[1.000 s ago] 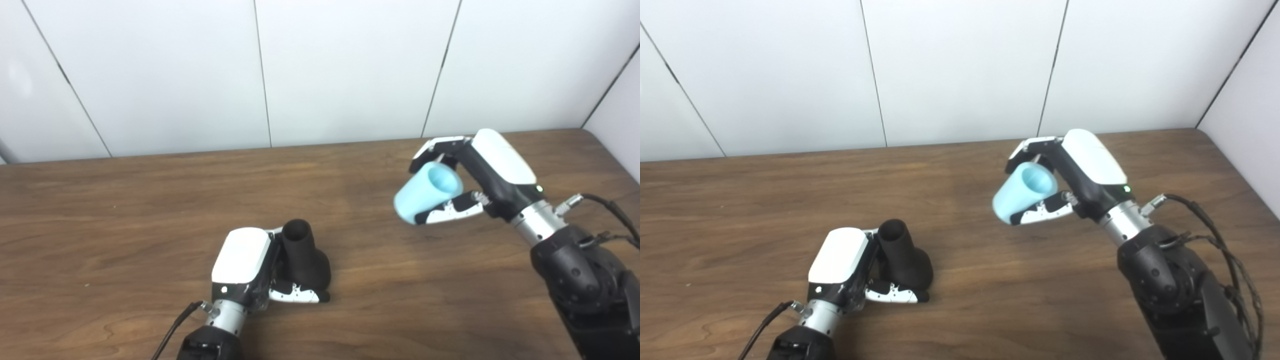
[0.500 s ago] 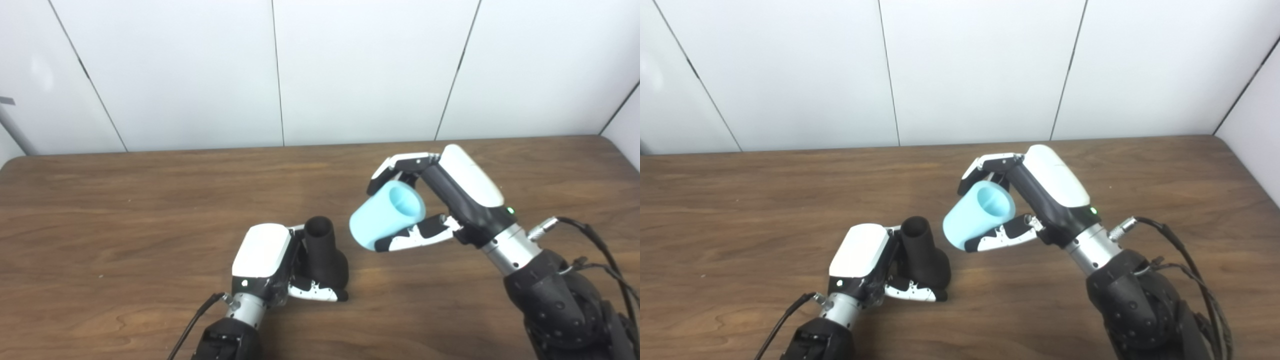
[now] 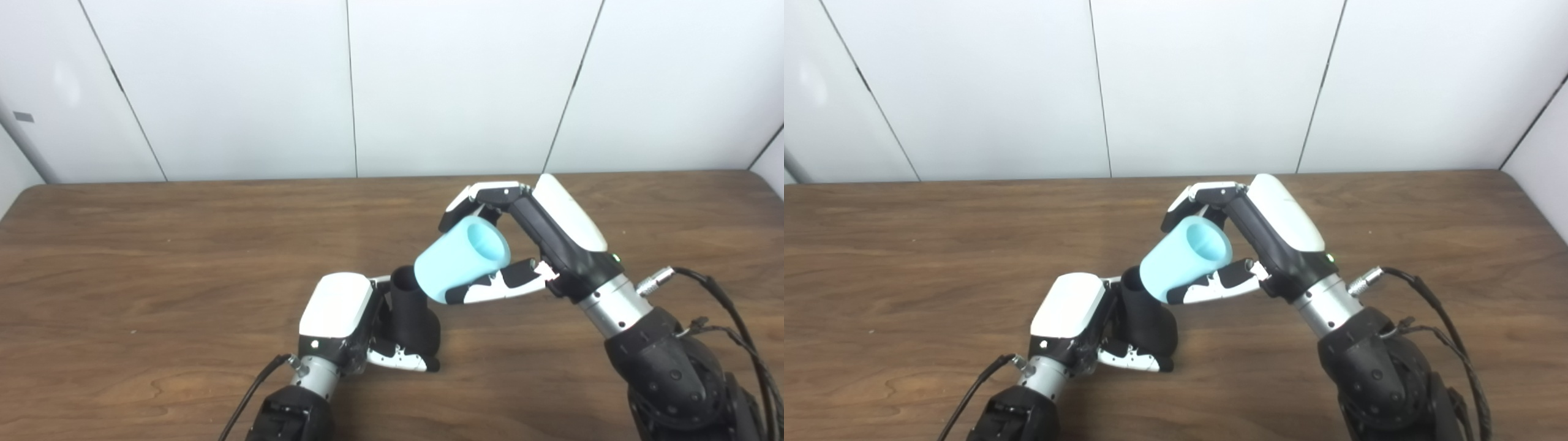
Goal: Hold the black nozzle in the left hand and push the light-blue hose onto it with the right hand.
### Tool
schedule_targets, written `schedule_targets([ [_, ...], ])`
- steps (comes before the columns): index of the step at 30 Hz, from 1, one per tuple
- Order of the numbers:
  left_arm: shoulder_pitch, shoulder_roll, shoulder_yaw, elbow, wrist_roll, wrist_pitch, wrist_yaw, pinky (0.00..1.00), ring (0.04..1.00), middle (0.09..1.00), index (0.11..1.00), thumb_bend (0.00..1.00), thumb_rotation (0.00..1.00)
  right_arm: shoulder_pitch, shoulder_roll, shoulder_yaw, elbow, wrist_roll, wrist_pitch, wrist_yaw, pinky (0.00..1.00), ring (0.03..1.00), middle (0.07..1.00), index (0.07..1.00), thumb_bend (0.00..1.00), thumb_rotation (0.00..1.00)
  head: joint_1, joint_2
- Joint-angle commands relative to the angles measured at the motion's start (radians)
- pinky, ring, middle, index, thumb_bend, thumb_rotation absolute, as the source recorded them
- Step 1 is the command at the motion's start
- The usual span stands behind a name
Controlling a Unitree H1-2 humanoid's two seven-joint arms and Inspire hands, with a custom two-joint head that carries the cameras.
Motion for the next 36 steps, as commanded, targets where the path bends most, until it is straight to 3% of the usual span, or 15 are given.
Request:
schedule_targets([
  [1,0.033,-0.017,-0.044,0.039,-0.015,-0.002,-0.085,0.42,0.497,0.429,0.494,0.52,0.0,-0.029,0.007,-0.01,-0.023,0.015,-0.021,-0.021,0.33,0.408,0.512,0.503,0.5,0.0,0.003,0.001],
  [9,0.03,-0.015,-0.052,0.042,-0.004,-0.011,-0.077,0.38,0.465,0.401,0.498,0.52,0.0,-0.02,0.018,-0.001,0.0,-0.011,-0.051,-0.039,0.29,0.401,0.534,0.505,0.49,0.0,0.01,0.006],
  [25,0.03,-0.007,-0.058,0.029,-0.002,-0.009,-0.088,0.38,0.468,0.407,0.494,0.52,0.0,0.035,-0.006,-0.011,0.056,-0.048,-0.119,-0.068,0.32,0.407,0.505,0.482,0.5,0.0,0.01,0.015],
  [36,0.024,-0.011,-0.063,0.031,0.013,0.005,-0.108,0.39,0.483,0.426,0.49,0.52,0.0,0.042,0.016,-0.008,0.09,-0.034,-0.145,-0.102,0.32,0.403,0.505,0.487,0.5,0.0,0.008,0.015],
])
